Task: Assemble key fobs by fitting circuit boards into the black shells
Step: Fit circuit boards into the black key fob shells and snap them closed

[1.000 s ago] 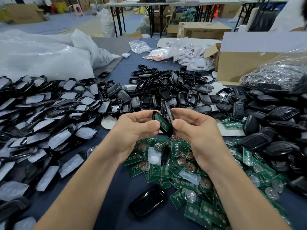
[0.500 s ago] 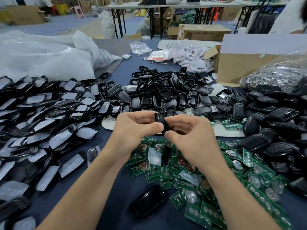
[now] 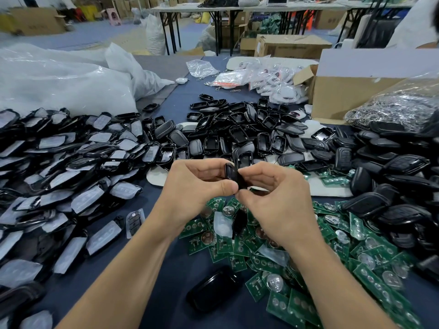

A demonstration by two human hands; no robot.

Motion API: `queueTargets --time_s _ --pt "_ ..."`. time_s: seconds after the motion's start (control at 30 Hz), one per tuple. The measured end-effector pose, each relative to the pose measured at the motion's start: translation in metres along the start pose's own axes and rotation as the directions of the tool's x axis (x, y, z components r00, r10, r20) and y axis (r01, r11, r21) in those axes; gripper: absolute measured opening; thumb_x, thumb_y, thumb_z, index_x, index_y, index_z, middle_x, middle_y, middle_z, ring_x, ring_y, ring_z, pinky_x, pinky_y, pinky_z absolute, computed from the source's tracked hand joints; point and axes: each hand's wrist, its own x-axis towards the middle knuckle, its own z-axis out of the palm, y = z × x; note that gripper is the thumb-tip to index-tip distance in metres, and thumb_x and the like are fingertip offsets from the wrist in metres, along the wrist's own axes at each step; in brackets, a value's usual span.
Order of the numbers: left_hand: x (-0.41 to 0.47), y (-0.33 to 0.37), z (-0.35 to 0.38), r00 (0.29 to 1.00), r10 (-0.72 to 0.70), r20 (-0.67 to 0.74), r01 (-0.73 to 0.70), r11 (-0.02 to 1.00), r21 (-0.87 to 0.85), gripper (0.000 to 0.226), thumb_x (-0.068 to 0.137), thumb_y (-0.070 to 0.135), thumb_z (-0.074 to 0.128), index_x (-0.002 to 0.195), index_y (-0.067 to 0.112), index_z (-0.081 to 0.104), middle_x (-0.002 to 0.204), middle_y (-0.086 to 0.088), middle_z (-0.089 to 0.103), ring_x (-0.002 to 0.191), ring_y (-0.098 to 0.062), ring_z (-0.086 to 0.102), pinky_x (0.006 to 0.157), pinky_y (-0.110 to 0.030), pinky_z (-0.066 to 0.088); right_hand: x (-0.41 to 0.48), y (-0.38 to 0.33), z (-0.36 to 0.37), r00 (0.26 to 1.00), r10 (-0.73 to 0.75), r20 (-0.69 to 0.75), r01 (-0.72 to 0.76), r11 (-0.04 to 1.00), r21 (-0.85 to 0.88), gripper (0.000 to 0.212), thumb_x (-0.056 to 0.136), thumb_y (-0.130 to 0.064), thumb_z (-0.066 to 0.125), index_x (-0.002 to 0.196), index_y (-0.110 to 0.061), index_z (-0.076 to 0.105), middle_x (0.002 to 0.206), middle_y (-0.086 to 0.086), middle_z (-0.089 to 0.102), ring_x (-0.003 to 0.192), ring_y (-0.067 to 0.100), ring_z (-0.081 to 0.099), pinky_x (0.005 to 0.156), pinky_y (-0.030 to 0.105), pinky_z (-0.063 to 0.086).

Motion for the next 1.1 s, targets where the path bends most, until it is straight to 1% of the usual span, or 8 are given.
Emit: queueTargets --time_s 0.13,0.27,0.4,0.53,0.6,0.67,0.87,1.1 --pt "0.000 0.000 0.008 0.996 -0.035 -0.086 0.033 0.999 -0.034 0.014 0.084 0.001 0.081 0.087 0.014 0.084 0.085 -0.011 0.080 0.080 -0.021 0.078 0.069 -0.028 0.063 -0.005 -0.003 0.002 0.998 -0.038 -0.047 0.032 0.991 -0.133 0.038 0.074 -0.008 0.085 0.095 -0.038 0.076 0.085 -0.026 0.072 0.083 -0.004 0.070 0.074 0.015 0.058" --pt "0.002 0.000 0.011 0.981 -0.052 -0.189 0.052 0.999 -0.005 0.022 0.085 -0.001 0.079 0.078 0.019 0.084 0.079 -0.010 0.079 0.075 -0.021 0.077 0.067 -0.031 0.063 -0.007 -0.003 0.008 0.993 -0.101 -0.065 0.085 0.974 -0.212 0.042 0.074 -0.011 0.081 0.103 -0.041 0.074 0.082 -0.029 0.071 0.084 -0.007 0.068 0.069 0.011 0.055" --pt "0.005 0.003 0.007 0.977 -0.071 -0.201 0.050 0.993 -0.109 0.023 0.085 -0.002 0.077 0.078 0.018 0.084 0.081 -0.011 0.079 0.075 -0.021 0.077 0.065 -0.026 0.061 0.002 0.000 0.002 0.996 0.030 -0.079 -0.028 0.999 0.035 0.038 0.073 -0.010 0.084 0.097 -0.040 0.079 0.089 -0.030 0.075 0.088 -0.009 0.071 0.080 0.008 0.054" --pt "0.006 0.002 0.003 0.983 -0.070 -0.170 0.044 0.987 -0.154 0.012 0.082 0.006 0.079 0.083 0.017 0.085 0.085 -0.011 0.080 0.082 -0.023 0.078 0.071 -0.027 0.062 0.007 0.004 0.001 0.983 0.185 0.002 -0.177 0.933 0.312 0.024 0.080 -0.009 0.081 0.091 -0.030 0.082 0.087 -0.006 0.080 0.083 0.016 0.078 0.079 0.037 0.064" --pt "0.005 0.003 0.002 0.994 -0.030 -0.104 0.013 0.986 -0.166 0.012 0.078 0.012 0.078 0.087 0.016 0.084 0.088 -0.012 0.080 0.084 -0.023 0.078 0.073 -0.027 0.062 0.007 0.003 0.001 0.976 0.216 0.037 -0.213 0.896 0.390 0.022 0.086 -0.008 0.078 0.092 -0.029 0.083 0.088 0.001 0.081 0.083 0.022 0.079 0.079 0.042 0.065" --pt "0.004 0.003 0.001 0.998 0.015 -0.056 -0.024 0.988 -0.153 0.014 0.081 0.009 0.076 0.092 0.015 0.084 0.091 -0.014 0.080 0.086 -0.025 0.078 0.076 -0.027 0.061 0.007 0.002 0.000 0.981 0.189 0.033 -0.188 0.913 0.362 0.022 0.085 -0.010 0.078 0.093 -0.031 0.082 0.087 0.001 0.081 0.082 0.023 0.079 0.081 0.044 0.064" --pt "0.003 -0.002 0.006 0.998 0.064 -0.027 -0.063 0.998 0.011 0.029 0.079 -0.006 0.082 0.103 0.010 0.082 0.095 -0.012 0.081 0.091 -0.030 0.078 0.083 -0.033 0.062 0.004 -0.001 0.002 0.997 0.062 -0.048 -0.050 0.973 0.227 0.028 0.081 -0.007 0.084 0.091 -0.033 0.082 0.085 -0.013 0.080 0.082 0.008 0.077 0.077 0.026 0.063" --pt "0.002 0.002 0.008 0.992 0.111 -0.052 -0.114 0.991 -0.067 0.030 0.069 -0.003 0.084 0.091 0.018 0.084 0.099 -0.008 0.081 0.096 -0.028 0.078 0.083 -0.030 0.062 0.004 -0.005 -0.004 0.999 0.046 -0.028 -0.036 0.959 0.281 0.031 0.078 0.001 0.084 0.087 -0.029 0.082 0.083 -0.010 0.080 0.080 0.009 0.077 0.073 0.018 0.059"
